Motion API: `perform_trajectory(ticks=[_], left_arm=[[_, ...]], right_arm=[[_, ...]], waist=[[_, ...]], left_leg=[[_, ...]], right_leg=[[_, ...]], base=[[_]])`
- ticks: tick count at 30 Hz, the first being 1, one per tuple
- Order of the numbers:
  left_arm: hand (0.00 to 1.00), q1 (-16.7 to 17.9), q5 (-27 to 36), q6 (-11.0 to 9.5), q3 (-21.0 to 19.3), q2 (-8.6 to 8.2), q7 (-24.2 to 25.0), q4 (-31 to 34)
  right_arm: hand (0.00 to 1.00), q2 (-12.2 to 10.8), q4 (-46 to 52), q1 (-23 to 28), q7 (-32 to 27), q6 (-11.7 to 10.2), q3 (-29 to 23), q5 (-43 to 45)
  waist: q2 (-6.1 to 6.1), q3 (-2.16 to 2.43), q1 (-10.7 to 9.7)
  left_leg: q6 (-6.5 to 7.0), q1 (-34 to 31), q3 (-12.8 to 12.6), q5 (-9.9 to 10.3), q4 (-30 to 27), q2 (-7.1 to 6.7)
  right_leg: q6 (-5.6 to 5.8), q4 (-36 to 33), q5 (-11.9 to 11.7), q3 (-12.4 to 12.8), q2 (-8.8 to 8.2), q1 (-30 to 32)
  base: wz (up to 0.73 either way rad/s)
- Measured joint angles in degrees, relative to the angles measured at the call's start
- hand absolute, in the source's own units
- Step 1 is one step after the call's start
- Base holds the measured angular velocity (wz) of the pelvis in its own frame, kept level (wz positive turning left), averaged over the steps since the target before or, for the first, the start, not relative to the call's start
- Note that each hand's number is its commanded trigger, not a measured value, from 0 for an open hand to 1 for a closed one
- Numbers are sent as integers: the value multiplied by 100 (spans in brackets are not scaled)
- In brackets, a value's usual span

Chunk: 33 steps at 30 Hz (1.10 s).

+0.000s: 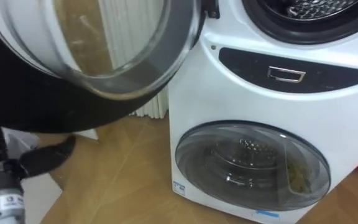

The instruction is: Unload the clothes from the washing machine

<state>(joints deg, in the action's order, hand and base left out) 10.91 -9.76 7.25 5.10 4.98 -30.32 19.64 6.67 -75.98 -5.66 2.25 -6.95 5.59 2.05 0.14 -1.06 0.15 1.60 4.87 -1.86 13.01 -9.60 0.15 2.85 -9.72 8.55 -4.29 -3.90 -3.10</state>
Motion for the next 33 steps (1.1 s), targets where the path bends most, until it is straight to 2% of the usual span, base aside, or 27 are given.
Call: perform_trajectory(ticks=[4, 7, 11, 14, 17, 19, 23, 26, 28, 30, 32, 33], left_arm=[[0, 287, -3, -79, 233, 29, 72, 0], [0, 346, -1, -80, 475, 61, 159, -71], [0, 588, -3, -80, 946, 153, 172, -71], [0, 649, -3, -81, 1378, 304, 240, -208], [0, 649, 3, -81, 1796, 513, 652, -298], [0, 615, 7, -151, 2081, 675, 1155, -296], [0, 295, 7, -186, 2338, 721, 1859, -296], [0, -205, -3, -212, 2505, 706, 2370, -294], [0, -541, -76, -456, 2623, 702, 2659, -249], [0, -927, -112, -842, 2829, 602, 3040, -213], [0, -1021, -121, -1040, 2927, 491, 3247, -218], [0, -1022, -123, -1113, 3002, 485, 3374, -235]], right_arm=[[0, -65, 22, 13, 66, 22, 25, -23], [0, -106, 51, 23, 125, 32, 269, -188], [0, -120, 99, 7, 150, 29, 332, -299], [0, -122, 113, -5, 118, 29, 382, -302], [0, -121, 144, -8, 92, 27, 519, -374], [0, -115, 148, -12, 63, 25, 668, -444], [0, -104, 132, -8, 42, -1, 666, -449], [0, -108, 99, -9, 40, -1, 676, -441], [0, -121, 105, -20, 43, -1, 688, -401], [0, -133, 123, -48, 48, -4, 753, -399], [0, -132, 181, -54, 47, -5, 878, -403], [0, -141, 243, -53, 58, -6, 955, -400]], waist=[[-93, -4, 5], [-207, -13, -3], [-215, -13, -6], [-194, -15, -9], [-186, -11, -109], [-153, 8, -267], [-87, -9, -566], [-54, -5, -620], [-41, 7, -629], [-48, 4, -681], [-53, 2, -686], [-81, 7, -756]], left_leg=[[24, 76, -290, -14, 6, -6], [51, 75, -437, -29, -4, -2], [64, 86, -578, -47, -16, 22], [44, 53, -675, -66, -8, 20], [19, -14, -724, -115, -20, 51], [3, -13, -726, -132, -21, 58], [-16, 88, -786, -134, 7, 82], [-52, 179, -946, -112, 36, 128], [-72, 209, -1072, -99, 83, 157], [-98, 293, -1197, -82, 143, 193], [-133, 385, -1304, -57, 204, 230], [-148, 402, -1321, -48, 218, 242]], right_leg=[[66, 5, -48, 257, -23, 2], [98, 14, -71, 260, -26, 18], [113, 17, -113, 226, -26, 30], [84, -7, -173, 233, -6, 103], [41, -2, -244, 230, 29, 142], [25, -5, -262, 261, 51, 166], [17, -6, -266, 273, 85, 115], [2, -5, -275, 388, 152, 140], [-12, -17, -284, 435, 193, 203], [-23, -11, -289, 421, 235, 206], [-52, -5, -286, 416, 283, 199], [-72, 1, -272, 432, 300, 198]], base=[[-25], [-18], [-15], [-16], [-12], [-8], [-10], [-33], [-33], [-34], [-41], [-30]])
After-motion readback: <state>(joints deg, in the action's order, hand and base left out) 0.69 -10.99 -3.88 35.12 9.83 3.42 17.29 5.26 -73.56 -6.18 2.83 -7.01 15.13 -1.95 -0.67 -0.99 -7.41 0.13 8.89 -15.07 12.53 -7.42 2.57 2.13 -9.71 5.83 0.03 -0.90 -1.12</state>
